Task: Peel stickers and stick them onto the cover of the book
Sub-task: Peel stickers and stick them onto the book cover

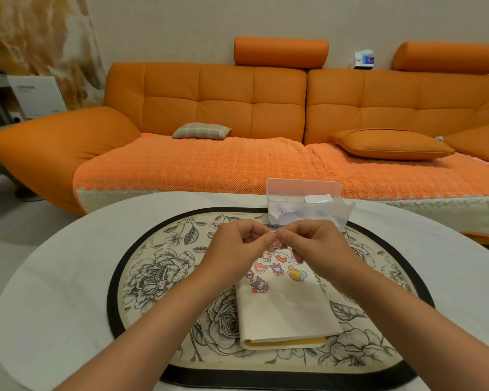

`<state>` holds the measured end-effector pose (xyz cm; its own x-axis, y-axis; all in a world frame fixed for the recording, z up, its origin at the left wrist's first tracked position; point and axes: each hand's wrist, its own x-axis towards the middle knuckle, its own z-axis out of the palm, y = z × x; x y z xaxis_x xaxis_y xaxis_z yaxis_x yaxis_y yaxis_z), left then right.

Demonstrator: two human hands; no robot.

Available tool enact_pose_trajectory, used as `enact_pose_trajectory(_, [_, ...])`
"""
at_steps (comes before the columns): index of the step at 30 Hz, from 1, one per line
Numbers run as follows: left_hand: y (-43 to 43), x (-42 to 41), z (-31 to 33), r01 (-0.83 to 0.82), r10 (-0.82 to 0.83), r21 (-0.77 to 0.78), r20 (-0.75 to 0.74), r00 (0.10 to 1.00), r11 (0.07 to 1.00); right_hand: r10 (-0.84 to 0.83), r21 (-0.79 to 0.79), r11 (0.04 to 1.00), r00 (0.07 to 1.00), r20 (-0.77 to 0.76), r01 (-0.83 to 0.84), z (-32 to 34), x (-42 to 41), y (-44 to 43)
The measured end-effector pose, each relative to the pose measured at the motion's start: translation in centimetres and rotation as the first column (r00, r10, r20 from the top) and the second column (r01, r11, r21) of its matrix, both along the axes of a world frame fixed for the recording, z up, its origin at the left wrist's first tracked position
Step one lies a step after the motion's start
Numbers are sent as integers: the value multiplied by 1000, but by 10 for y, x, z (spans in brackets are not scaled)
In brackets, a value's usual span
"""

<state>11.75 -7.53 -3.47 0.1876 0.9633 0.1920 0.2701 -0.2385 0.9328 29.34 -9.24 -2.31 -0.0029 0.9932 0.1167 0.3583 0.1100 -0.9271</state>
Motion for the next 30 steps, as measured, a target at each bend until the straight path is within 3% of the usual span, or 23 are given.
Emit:
enact_pose_trajectory(3, [1,-2,0,8,-9,-19,-13,1000,1000,23,-37,999,999,-28,-24,1,0,-1])
enact_pose_trajectory(7, [3,-5,4,45,-44,-46,12,999,998,110,-186,970,967,-231,-155,5,5,1])
enact_pose_trajectory(9, [2,-7,7,67,-66,-55,20,998,996,137,-215,957,959,-249,-193,6,8,1])
enact_pose_trajectory(18, [-1,-8,12,126,-124,-75,33,992,989,196,-176,958,965,-173,-226,8,10,-1])
enact_pose_trajectory(26, [1,-9,8,129,-130,-37,-24,991,991,138,-41,990,984,116,-134,15,8,-7])
enact_pose_trajectory(30, [0,-7,9,129,-129,-11,-69,989,992,152,30,987,972,181,-160,11,7,-7])
